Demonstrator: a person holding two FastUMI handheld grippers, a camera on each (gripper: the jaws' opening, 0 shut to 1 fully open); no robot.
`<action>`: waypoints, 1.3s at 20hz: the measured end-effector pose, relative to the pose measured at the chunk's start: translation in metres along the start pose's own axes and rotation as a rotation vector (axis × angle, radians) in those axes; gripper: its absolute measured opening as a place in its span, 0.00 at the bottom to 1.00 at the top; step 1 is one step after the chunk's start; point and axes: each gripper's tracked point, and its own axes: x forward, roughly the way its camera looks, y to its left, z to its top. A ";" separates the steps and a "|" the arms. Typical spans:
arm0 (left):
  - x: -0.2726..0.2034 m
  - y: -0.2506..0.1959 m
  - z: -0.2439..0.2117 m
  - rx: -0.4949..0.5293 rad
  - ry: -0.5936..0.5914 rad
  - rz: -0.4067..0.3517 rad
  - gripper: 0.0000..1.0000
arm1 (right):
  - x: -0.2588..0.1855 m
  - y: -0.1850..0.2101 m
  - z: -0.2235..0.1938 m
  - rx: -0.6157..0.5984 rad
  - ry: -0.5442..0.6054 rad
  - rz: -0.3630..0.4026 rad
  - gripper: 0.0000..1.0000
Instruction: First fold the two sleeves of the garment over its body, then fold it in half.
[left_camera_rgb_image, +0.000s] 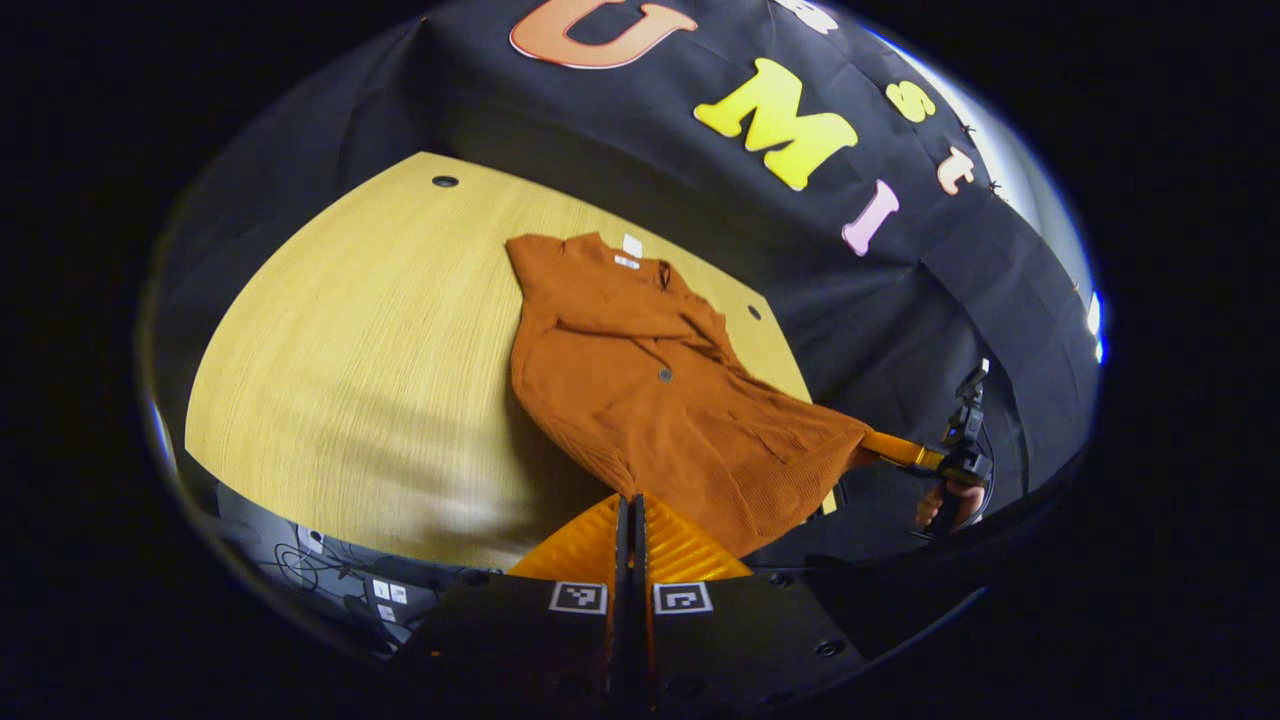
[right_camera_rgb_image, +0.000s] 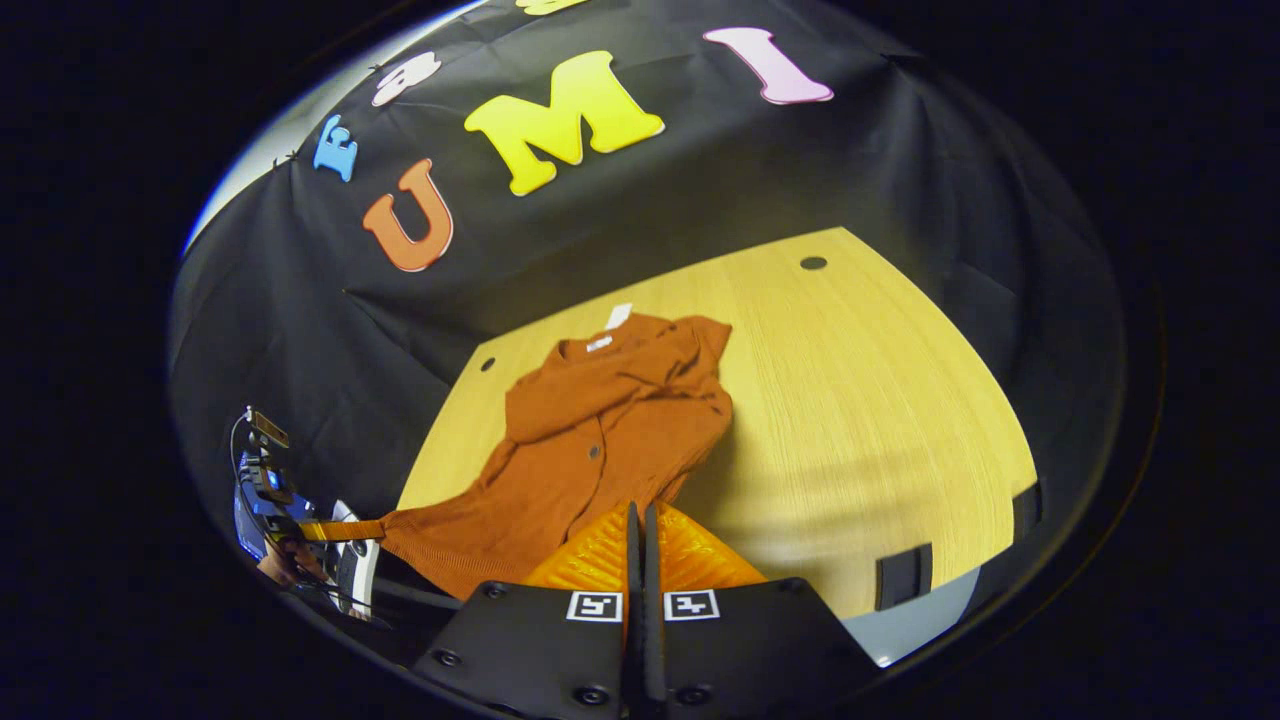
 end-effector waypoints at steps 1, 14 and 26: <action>0.004 -0.005 0.017 0.003 -0.017 -0.001 0.03 | 0.004 0.006 0.021 -0.016 -0.015 0.018 0.00; 0.123 0.009 0.247 0.004 0.050 0.046 0.03 | 0.183 0.016 0.204 -0.117 0.074 0.096 0.01; 0.309 0.162 0.302 0.192 0.098 0.265 0.03 | 0.426 -0.093 0.212 -0.058 0.177 0.070 0.01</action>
